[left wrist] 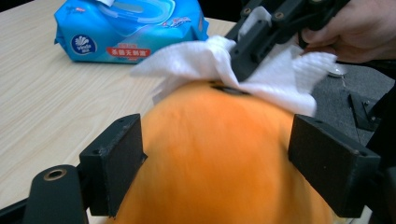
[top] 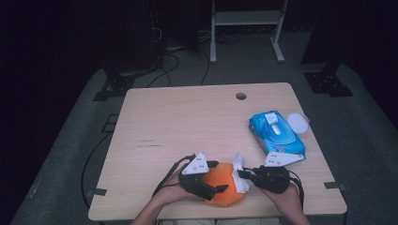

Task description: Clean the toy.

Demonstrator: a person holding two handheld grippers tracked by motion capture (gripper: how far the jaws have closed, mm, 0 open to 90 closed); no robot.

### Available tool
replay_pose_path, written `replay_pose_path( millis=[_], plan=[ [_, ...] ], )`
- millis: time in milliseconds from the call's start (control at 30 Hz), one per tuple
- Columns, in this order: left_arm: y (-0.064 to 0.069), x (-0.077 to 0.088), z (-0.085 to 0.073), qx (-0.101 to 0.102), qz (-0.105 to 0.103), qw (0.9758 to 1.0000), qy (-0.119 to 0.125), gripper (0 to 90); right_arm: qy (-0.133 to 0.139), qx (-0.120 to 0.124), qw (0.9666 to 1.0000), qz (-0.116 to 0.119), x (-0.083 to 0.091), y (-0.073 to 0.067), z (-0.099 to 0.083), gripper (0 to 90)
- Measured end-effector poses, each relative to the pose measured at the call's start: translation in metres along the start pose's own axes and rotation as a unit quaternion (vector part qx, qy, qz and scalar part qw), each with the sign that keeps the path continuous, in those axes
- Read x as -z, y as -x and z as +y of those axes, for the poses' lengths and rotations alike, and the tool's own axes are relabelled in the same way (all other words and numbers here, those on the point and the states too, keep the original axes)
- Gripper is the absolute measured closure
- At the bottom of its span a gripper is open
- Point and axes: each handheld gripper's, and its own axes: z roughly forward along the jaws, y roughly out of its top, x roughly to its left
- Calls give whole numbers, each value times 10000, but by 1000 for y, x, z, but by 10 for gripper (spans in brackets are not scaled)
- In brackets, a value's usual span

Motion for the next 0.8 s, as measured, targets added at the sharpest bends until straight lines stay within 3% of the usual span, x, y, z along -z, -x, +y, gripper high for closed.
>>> replay_pose_path(
  millis=[100, 200, 333, 567, 700, 800],
  plan=[
    [2, -5, 0, -80, -31, 9999, -106, 181, -30, 34, 9999, 137, -3, -4, 1, 845],
    [4, -9, -3, -188, 30, 9996, -198, 188, -39, 23, 9999, 129, -3, -3, 0, 845],
    [5, -11, -6, -221, 91, 9993, -280, 300, 44, -27, 9999, 91, 2, -1, -3, 845],
    [4, -10, -8, -263, 288, 9990, -218, 444, 189, -47, 9997, -149, 18, 4, -9, 845],
    [8, -10, -7, -381, 407, 9984, -2, 499, 141, 74, 9984, -543, 32, 13, -13, 841],
    [10, -9, -5, -435, 499, 9978, 78, 554, 81, 7, 9969, -786, 41, 26, -20, 842]
  ],
)
